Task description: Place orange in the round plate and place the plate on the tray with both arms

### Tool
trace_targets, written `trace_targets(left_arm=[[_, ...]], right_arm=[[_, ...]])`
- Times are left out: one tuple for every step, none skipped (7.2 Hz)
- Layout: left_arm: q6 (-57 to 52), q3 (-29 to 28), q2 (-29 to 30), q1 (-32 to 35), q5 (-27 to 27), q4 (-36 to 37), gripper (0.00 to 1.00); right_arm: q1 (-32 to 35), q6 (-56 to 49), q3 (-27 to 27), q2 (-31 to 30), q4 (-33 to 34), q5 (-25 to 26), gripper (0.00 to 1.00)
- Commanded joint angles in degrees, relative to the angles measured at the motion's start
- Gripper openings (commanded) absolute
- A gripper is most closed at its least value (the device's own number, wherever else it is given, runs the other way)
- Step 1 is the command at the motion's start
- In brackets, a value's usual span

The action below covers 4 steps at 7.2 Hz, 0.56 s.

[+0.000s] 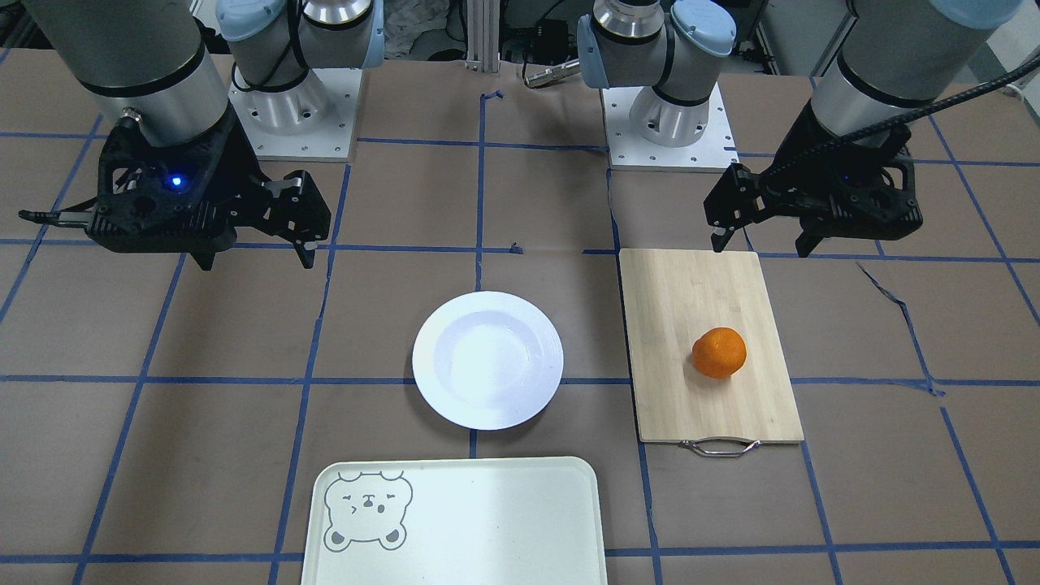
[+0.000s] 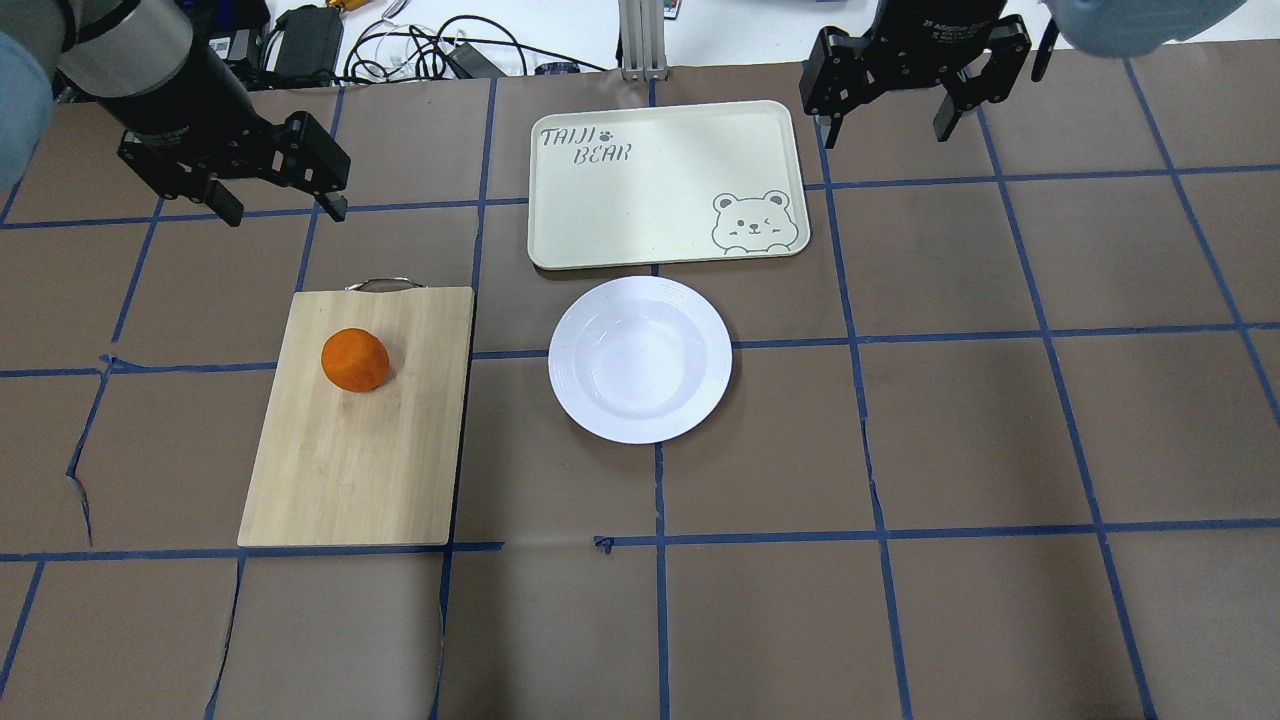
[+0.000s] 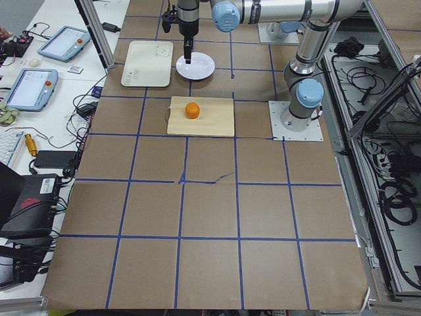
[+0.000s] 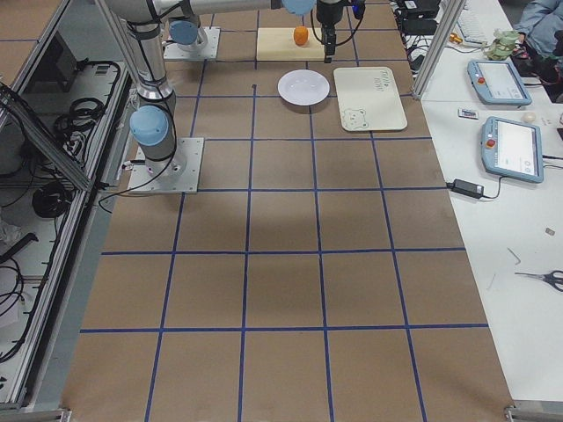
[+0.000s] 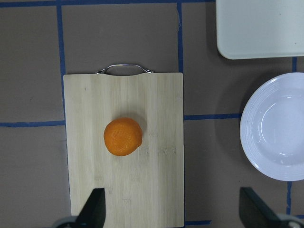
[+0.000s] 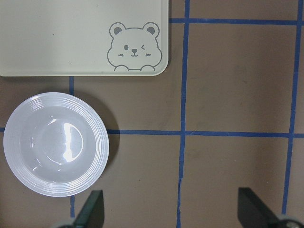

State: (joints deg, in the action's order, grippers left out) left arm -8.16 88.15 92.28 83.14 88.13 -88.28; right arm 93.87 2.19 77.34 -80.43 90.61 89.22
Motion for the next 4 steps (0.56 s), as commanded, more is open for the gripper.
trace_targets(left_arm=[[0.0, 0.1, 0.0, -0.1, 0.0, -0.8, 1.0], [0.0, 0.4, -0.1, -0.1, -0.1, -0.8, 1.0], [0.0, 0.5, -0.2, -0.1, -0.1, -0.9, 1.0], [0.0, 0.5, -0.3, -0.1, 0.0, -1.0, 1.0]], right_arm=[[0.0, 0.0, 0.0, 0.0, -0.1, 0.0, 1.0], [0.0, 0.0, 0.1, 0.0, 0.0, 0.0, 1.0], [-0.1, -0.1, 0.1, 0.0, 0.0, 0.0, 1.0], [-0.1, -0.1, 0.1, 0.1, 0.0, -0.1, 1.0]])
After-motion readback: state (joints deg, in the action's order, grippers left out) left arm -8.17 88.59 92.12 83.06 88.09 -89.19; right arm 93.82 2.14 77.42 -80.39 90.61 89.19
